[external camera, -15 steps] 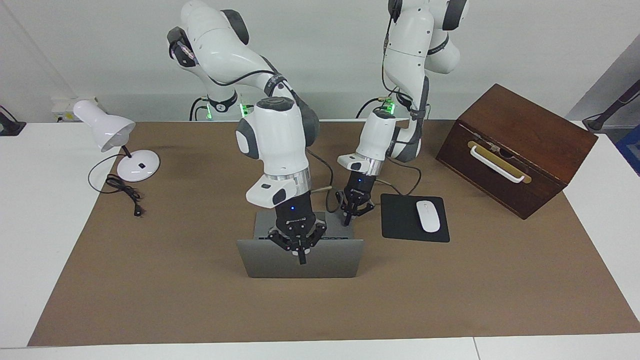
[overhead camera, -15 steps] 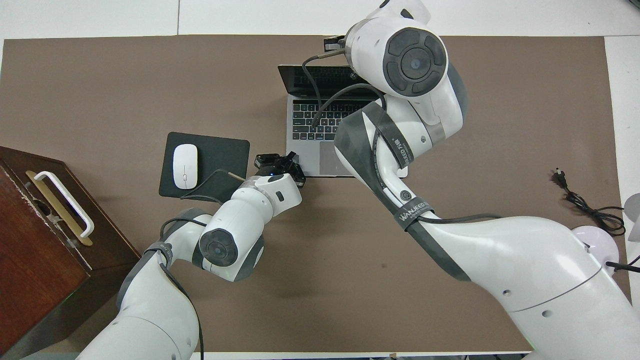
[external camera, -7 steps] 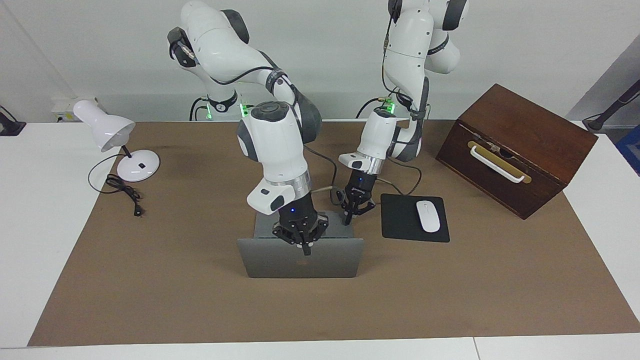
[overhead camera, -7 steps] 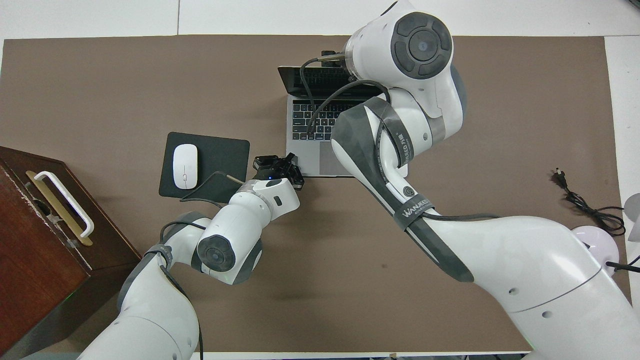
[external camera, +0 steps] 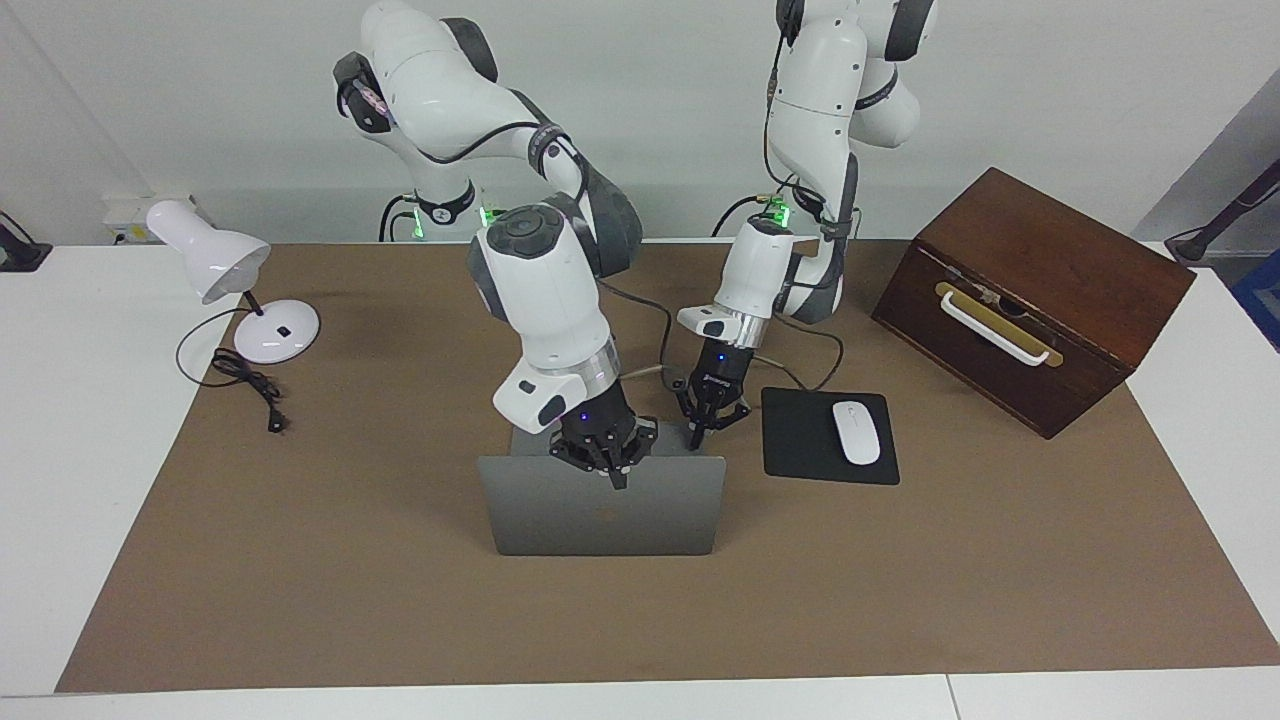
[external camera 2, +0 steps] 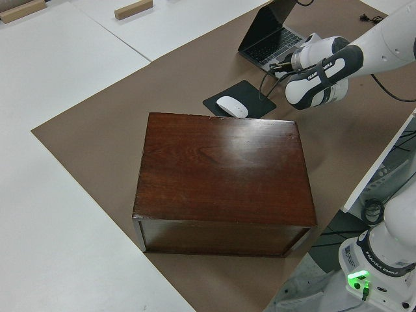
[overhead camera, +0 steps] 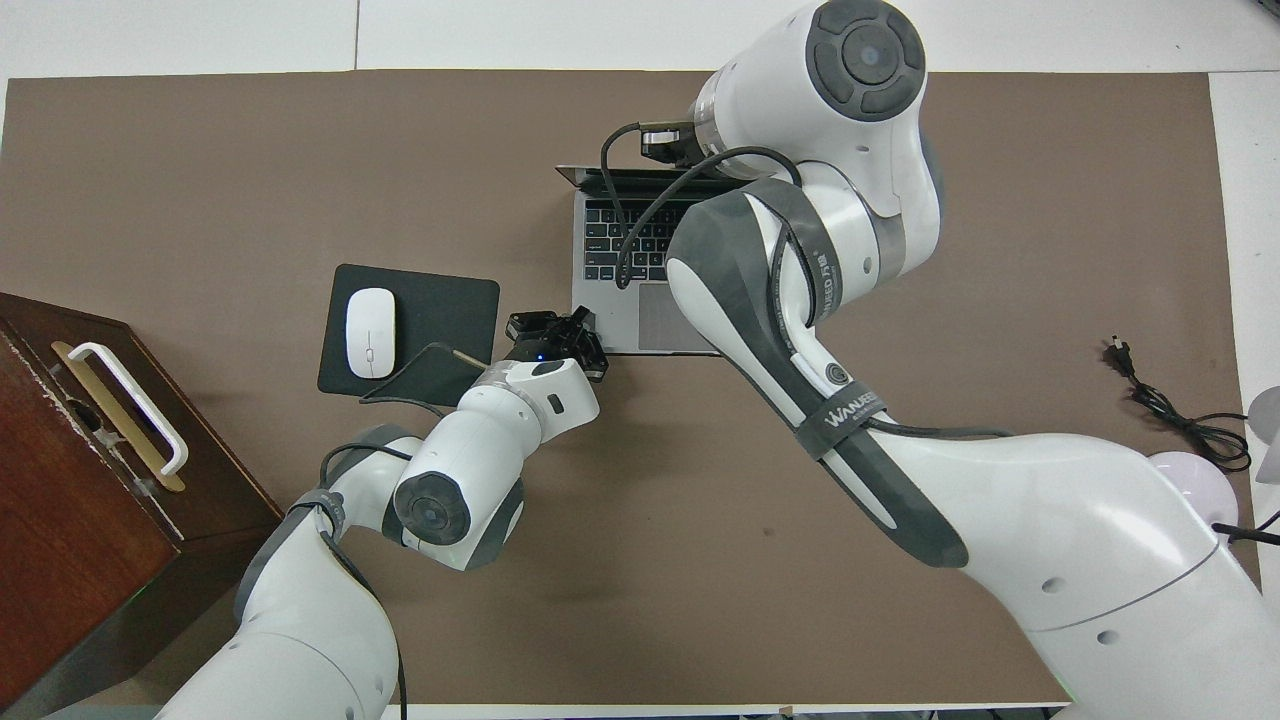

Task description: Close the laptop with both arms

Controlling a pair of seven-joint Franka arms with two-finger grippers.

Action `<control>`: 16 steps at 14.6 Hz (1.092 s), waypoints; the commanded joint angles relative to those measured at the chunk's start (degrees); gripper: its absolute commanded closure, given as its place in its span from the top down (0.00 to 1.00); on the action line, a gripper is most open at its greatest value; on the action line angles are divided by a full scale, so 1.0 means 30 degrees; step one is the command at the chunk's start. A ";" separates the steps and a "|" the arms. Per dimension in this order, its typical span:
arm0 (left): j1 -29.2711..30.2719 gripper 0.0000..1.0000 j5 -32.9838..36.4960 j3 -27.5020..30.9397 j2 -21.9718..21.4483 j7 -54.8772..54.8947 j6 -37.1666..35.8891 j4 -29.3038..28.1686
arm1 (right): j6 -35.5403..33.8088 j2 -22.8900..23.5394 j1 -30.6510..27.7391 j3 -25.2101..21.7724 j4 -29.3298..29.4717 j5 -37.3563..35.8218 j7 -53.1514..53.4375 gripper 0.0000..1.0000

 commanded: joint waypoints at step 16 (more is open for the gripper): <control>-0.0289 0.00 -0.0016 0.0306 0.0958 0.0548 0.0897 -0.1709 | -0.0692 -0.1921 -0.0614 0.0157 -0.5639 0.3823 0.0774 0.00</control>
